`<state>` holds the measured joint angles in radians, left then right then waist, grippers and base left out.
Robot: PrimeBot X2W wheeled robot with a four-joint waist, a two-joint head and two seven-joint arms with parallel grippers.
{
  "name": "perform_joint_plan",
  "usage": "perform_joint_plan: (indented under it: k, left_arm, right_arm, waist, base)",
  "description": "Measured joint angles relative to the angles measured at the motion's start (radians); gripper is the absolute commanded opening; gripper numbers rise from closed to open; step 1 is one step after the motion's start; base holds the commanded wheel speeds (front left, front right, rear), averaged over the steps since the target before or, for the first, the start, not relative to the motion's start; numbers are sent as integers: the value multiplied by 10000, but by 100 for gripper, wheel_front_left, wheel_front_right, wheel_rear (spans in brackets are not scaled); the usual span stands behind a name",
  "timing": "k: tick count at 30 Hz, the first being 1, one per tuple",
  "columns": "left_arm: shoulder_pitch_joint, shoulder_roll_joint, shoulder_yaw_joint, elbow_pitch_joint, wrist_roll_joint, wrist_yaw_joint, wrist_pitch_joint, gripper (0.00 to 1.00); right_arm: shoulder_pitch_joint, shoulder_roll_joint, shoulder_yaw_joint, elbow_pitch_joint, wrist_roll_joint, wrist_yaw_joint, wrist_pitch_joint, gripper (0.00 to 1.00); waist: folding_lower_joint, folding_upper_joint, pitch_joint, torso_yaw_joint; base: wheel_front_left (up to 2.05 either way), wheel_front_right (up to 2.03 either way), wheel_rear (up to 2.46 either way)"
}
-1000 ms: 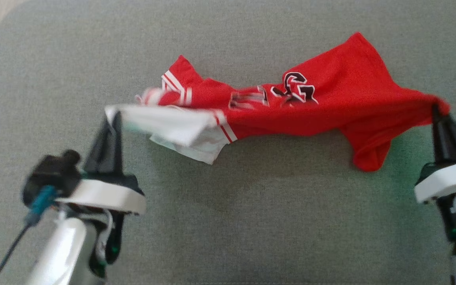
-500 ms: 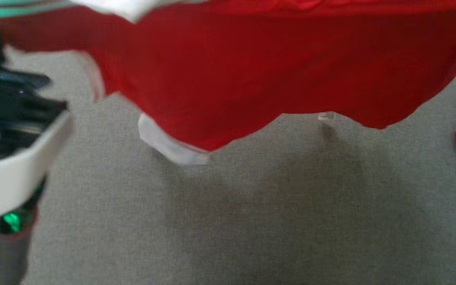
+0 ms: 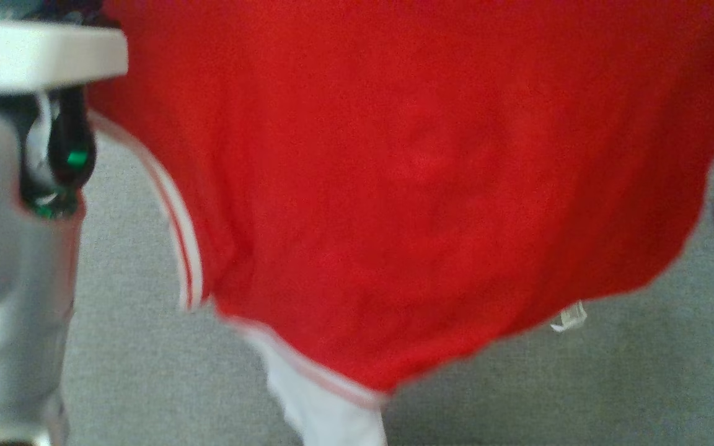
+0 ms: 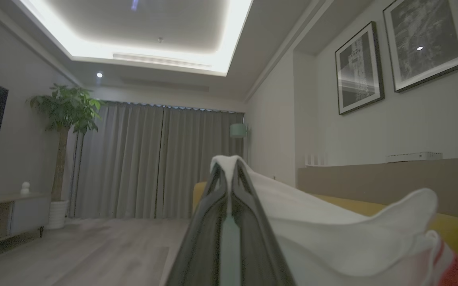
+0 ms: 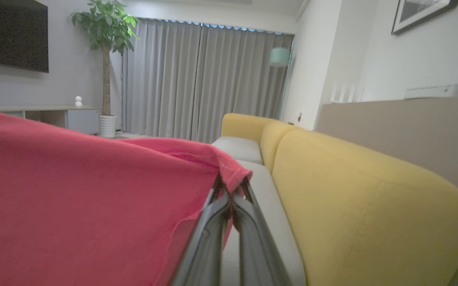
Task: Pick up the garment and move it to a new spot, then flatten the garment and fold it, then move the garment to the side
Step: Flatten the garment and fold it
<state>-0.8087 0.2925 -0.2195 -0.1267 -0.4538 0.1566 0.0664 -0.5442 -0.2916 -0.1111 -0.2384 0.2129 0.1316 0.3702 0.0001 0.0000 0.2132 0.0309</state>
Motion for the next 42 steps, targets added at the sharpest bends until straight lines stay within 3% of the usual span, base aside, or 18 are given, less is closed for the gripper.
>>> perform_joint_plan:
  k: [8, 9, 14, 20, 25, 29, 34, 38, 42]
  left_arm:
    - [-2807, -819, 535, 5534, -740, -924, -2130, 0]
    - [-2807, -819, 535, 5534, -740, -924, -2130, 0]
    - [-4277, -941, 823, 8268, -782, -966, -2650, 0]
    - [-3674, -1561, 888, 11680, -1206, -1049, -2520, 0]
    - [-2624, -2186, 938, 13459, -1553, -1237, -2543, 0]
    - [-2005, -2506, 1003, 13988, -1879, -1770, -2621, 0]
    - [-932, -2546, 1396, 14021, -2424, -2428, -3041, 0]
    - [232, -2435, 1651, 13392, -2506, -2546, -3156, 0]
    - [1779, -2029, 2057, 11482, -2132, -2429, -3156, 0]
  right_arm:
    - [-3391, 562, 1197, 4297, 441, 0, -1517, 0]
    - [-3391, 562, 1197, 4297, 441, 0, -1517, 0]
    - [-5188, 1080, 1528, 7168, 683, 0, -2435, 0]
    - [-5576, 1824, 2199, 10966, 991, 0, -3108, 0]
    - [-5352, 2103, 3160, 12959, 1492, 0, -3363, 0]
    - [-4473, 2128, 3891, 13559, 1916, 0, -3724, 0]
    - [-2832, 2071, 4629, 13313, 2750, 0, -4368, 0]
    - [-1667, 1544, 5252, 12362, 3317, 0, -4673, 0]
    - [-515, 899, 5590, 10962, 3758, 0, -4753, 0]
  waist:
    - [-1, 0, -38, -251]
    - [-1, 0, -38, -251]
    - [0, 0, -127, -340]
    - [0, 0, 9, -257]
    - [1, 0, 431, -209]
    - [2, 0, 744, -105]
    - [-1, 0, 730, -186]
    - [0, 0, 612, -345]
    - [-1, 0, 445, -464]
  base:
    - [0, 0, 0]
    - [0, 0, 0]
    - [0, 0, 0]
    - [0, 0, 0]
    - [0, 0, 0]
    - [0, 0, 0]
    - [0, 0, 0]
    - [0, 0, 0]
    - [0, 0, 0]
